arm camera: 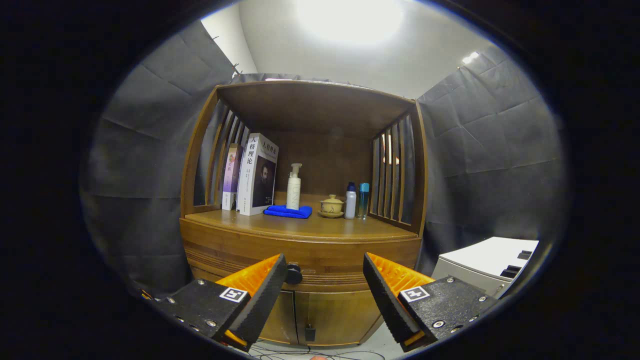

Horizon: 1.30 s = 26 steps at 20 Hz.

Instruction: Pull open the drawer, take out the items inside it, and place them on the countertop above the cabinet.

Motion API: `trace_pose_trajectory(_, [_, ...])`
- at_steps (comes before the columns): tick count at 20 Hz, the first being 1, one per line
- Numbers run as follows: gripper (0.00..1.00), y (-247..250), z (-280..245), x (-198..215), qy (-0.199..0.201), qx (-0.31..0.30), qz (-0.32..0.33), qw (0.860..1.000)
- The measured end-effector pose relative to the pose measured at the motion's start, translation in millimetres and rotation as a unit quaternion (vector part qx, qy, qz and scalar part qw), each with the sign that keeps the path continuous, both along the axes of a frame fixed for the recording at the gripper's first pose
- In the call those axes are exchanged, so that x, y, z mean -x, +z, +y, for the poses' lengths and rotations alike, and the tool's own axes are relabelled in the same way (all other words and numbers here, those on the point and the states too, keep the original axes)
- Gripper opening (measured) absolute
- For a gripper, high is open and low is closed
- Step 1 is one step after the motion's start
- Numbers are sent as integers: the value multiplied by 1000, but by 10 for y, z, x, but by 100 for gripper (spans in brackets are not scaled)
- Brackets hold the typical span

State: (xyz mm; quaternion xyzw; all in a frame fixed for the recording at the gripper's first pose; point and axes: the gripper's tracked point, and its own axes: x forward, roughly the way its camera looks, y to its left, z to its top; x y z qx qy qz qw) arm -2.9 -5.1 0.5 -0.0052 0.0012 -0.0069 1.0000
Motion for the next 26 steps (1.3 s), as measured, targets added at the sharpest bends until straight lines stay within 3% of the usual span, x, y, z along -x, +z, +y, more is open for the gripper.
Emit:
trace_pose_trajectory(20, [95,-74,-61,-42,-17,5,25,1000])
trace_pose_trajectory(26, [95,-158,-59,-249,-30,-9,48,998])
